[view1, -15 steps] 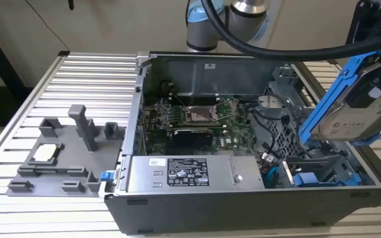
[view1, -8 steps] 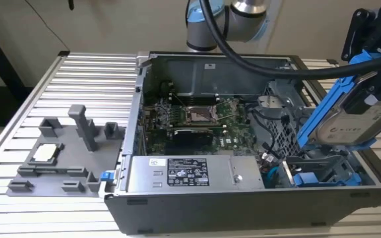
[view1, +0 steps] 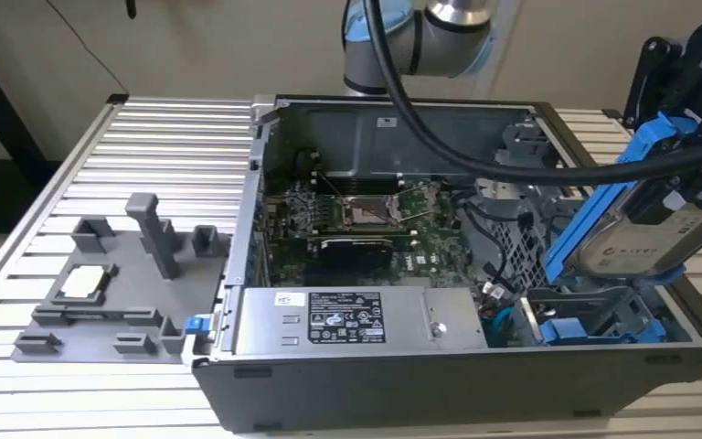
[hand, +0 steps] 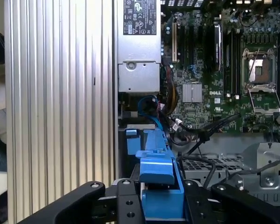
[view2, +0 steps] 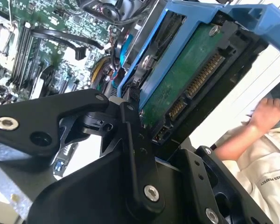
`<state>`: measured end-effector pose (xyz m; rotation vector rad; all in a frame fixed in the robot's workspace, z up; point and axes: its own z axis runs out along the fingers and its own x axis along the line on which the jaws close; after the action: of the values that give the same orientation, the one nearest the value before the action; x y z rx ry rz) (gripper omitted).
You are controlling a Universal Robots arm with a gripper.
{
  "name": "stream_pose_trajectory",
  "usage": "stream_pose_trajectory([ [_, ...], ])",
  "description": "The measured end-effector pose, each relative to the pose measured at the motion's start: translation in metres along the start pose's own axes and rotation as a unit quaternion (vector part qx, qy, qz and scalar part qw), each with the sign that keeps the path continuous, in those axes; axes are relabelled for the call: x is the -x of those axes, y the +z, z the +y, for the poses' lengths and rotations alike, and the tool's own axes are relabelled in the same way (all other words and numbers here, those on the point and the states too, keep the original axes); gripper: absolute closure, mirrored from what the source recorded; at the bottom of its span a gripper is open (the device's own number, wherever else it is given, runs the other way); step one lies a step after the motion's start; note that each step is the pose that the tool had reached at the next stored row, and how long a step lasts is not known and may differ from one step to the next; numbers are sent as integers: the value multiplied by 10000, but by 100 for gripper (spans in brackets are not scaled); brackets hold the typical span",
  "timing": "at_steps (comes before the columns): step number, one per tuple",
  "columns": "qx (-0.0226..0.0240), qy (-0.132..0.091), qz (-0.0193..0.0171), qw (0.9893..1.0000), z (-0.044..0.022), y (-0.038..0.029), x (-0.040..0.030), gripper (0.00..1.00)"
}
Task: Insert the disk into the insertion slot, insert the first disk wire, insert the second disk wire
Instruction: 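Insert the disk into the insertion slot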
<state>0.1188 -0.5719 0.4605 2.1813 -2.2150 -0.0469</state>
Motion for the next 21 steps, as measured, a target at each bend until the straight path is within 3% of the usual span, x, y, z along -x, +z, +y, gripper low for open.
stream_pose_trajectory([
  [5,0,-2,2,10000,-5,80,-9,67],
  [16,0,-2,2,10000,-9,160,-12,67],
  [21,0,-2,0,10000,-12,232,-13,67],
])
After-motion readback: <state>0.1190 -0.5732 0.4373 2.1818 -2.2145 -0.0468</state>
